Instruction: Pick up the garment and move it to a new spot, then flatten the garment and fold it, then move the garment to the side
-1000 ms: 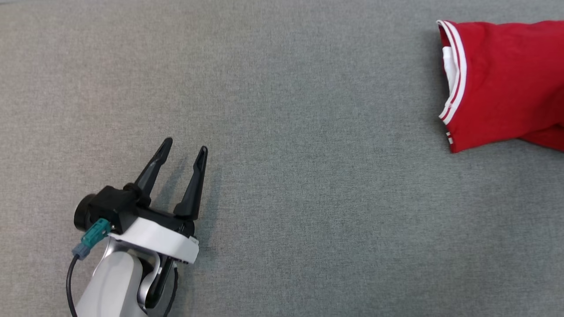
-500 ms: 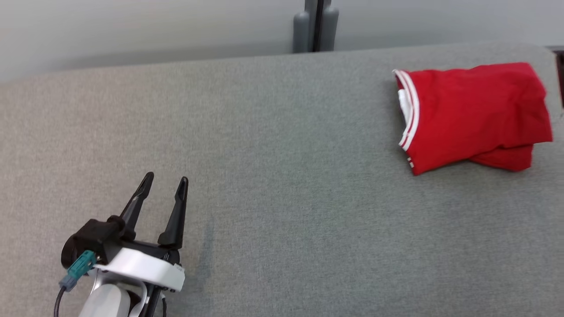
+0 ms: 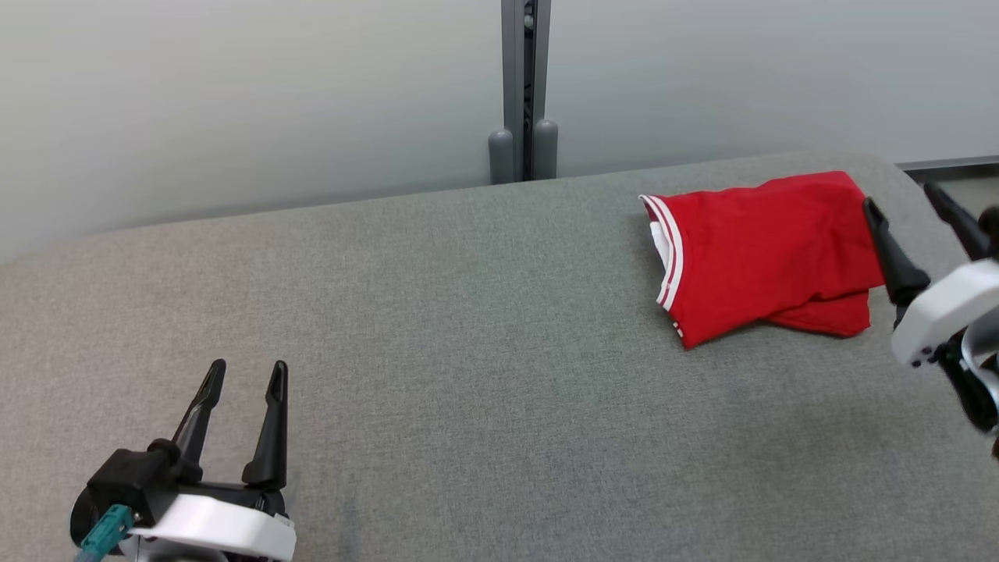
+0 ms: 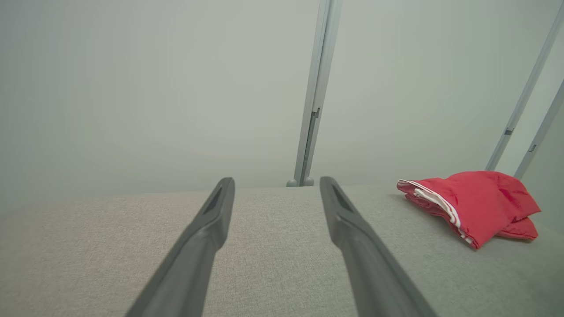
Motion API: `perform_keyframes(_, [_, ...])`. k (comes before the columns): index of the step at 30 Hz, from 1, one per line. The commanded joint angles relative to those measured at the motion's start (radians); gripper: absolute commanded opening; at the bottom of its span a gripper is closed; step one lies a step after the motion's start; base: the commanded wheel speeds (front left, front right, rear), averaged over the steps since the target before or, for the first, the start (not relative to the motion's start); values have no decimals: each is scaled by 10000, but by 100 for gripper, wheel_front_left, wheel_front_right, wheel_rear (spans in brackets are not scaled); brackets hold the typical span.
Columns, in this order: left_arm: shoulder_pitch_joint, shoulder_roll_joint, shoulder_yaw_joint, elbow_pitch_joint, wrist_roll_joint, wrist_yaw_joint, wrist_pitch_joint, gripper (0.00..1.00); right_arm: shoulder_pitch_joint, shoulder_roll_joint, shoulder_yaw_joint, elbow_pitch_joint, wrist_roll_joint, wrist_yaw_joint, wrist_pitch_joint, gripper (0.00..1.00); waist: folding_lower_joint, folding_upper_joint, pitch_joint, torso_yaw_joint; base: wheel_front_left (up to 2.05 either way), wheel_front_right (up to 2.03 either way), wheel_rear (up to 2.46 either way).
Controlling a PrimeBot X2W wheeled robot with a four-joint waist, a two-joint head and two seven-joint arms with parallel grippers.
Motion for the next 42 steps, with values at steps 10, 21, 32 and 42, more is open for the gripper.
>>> perform_keyframes(10, [467,-216,424,-394,383,2,-1,100,4050,1235,-3335,-3240,-976,1,-45,100,0,-1,-240,245,0,0,0])
perform_keyframes(21, [636,-490,1115,-1004,1295,274,-1,100,5797,2565,-4483,-5830,-2063,2,-47,100,0,-1,45,569,0,0,0])
perform_keyframes(32, [955,-786,1374,-705,1649,-1,-1,100,6436,2911,-4541,-6684,-2318,2,-49,100,0,-1,-59,874,0,0,0])
perform_keyframes(42, [1047,-920,1376,-435,1730,-127,-1,100,6811,3023,-4586,-6814,-2258,2,-48,100,0,-1,-208,1087,0,0,0])
